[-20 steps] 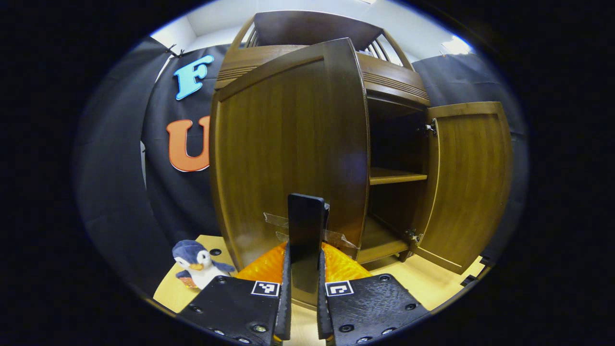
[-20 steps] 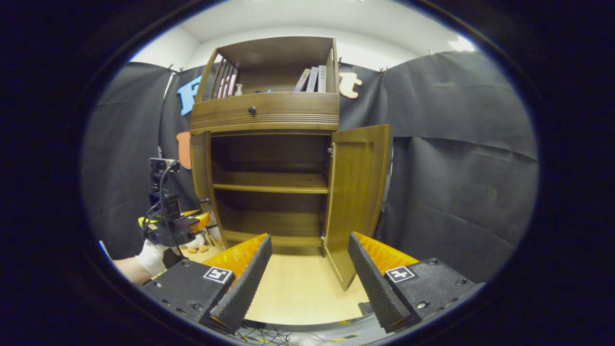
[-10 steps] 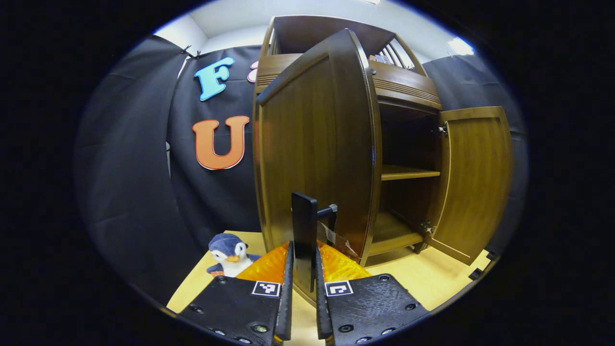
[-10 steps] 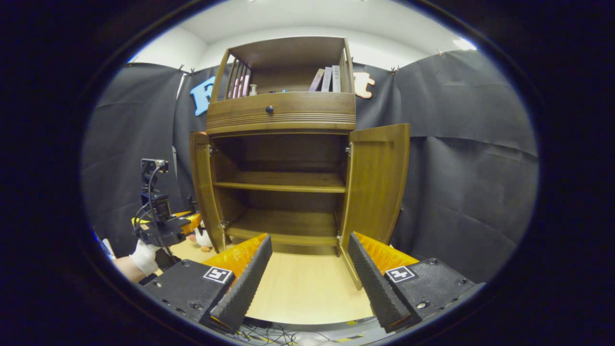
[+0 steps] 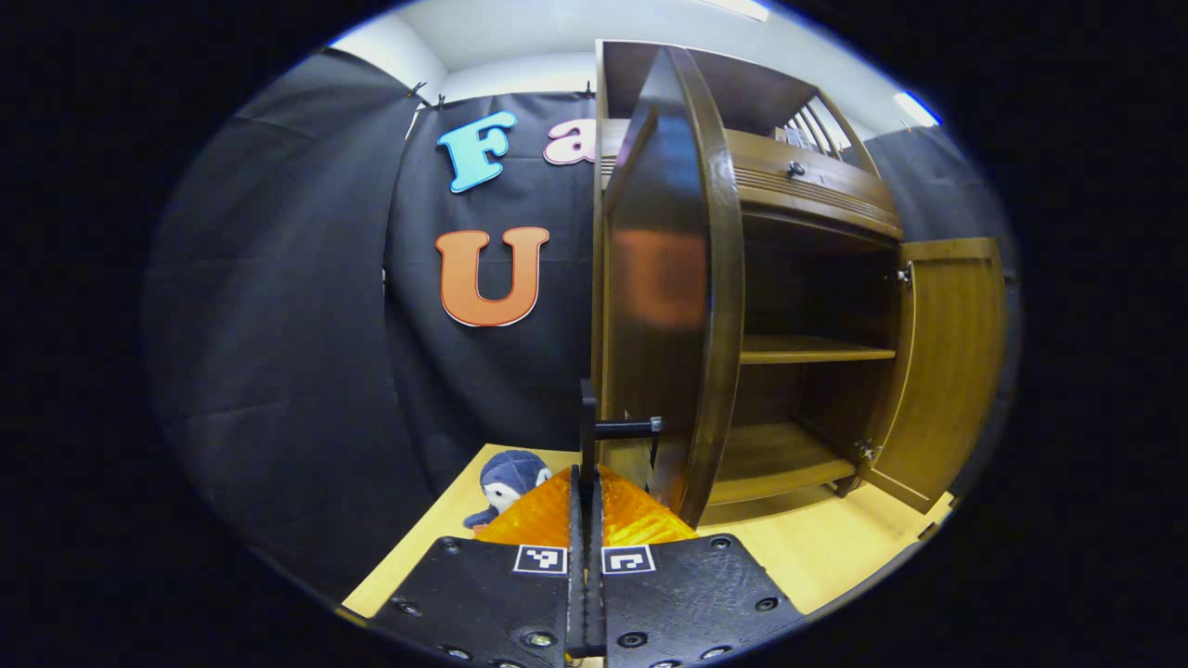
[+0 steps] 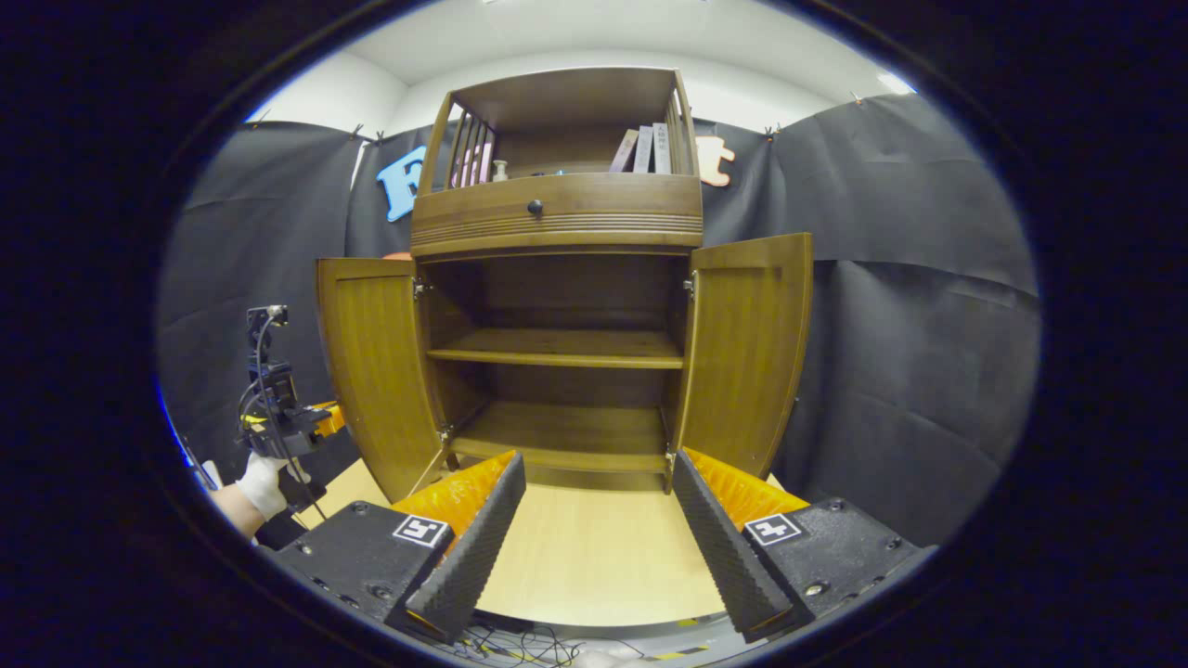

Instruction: Open the right door of the double-door shoe cabinet with the right hand, and open the left door with the left hand.

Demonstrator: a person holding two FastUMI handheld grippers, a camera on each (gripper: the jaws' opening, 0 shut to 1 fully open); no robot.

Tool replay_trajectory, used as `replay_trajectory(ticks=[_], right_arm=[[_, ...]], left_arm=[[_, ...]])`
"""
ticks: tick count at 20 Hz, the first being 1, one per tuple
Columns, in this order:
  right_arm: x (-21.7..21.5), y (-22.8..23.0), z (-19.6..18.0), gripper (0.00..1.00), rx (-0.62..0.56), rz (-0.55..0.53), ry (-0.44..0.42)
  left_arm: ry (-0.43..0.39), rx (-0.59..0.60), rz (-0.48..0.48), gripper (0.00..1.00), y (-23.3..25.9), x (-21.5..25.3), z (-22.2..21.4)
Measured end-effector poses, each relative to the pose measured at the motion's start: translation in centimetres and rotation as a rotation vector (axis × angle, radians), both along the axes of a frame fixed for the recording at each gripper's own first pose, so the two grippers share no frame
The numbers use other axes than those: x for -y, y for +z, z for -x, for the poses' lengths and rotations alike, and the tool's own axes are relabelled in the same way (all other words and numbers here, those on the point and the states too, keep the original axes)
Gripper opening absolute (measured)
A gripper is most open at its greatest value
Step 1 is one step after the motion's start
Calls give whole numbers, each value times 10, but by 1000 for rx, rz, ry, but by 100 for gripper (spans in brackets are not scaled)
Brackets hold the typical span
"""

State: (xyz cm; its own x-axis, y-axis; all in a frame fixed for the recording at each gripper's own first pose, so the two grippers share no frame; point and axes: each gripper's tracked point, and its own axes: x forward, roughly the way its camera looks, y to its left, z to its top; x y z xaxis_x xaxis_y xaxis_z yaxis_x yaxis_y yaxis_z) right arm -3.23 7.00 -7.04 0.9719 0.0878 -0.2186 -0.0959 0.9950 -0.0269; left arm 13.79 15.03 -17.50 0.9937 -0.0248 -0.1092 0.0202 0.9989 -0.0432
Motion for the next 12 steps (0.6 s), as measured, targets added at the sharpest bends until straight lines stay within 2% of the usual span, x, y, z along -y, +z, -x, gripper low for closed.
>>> replay_trajectory(ticks=[12], right_arm=[[-5,-15,-7,100,-46,-9,19]], left_arm=[[-216,23,0,0,-4,-46,-11]])
